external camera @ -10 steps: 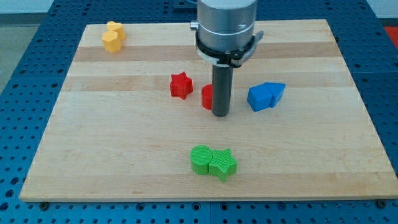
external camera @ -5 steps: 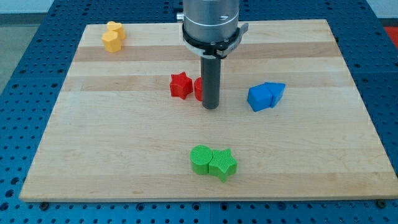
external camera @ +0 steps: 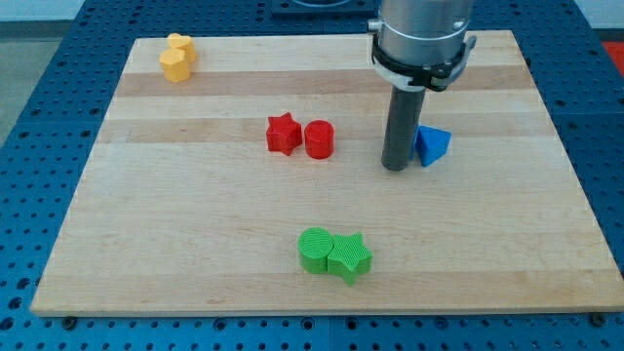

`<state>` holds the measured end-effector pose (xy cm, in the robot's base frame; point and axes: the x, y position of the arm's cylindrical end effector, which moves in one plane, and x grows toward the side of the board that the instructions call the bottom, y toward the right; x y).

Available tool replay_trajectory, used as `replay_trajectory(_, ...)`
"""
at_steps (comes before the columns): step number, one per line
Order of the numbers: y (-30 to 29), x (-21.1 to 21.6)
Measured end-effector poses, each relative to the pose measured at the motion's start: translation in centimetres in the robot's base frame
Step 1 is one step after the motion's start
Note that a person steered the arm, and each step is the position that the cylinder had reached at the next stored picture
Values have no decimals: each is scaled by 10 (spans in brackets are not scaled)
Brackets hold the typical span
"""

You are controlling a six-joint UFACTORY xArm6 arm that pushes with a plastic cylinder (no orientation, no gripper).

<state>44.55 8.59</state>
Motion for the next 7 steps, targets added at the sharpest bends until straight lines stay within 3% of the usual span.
replay_trajectory(2, 18, -23)
replay_trajectory(7, 21, -160)
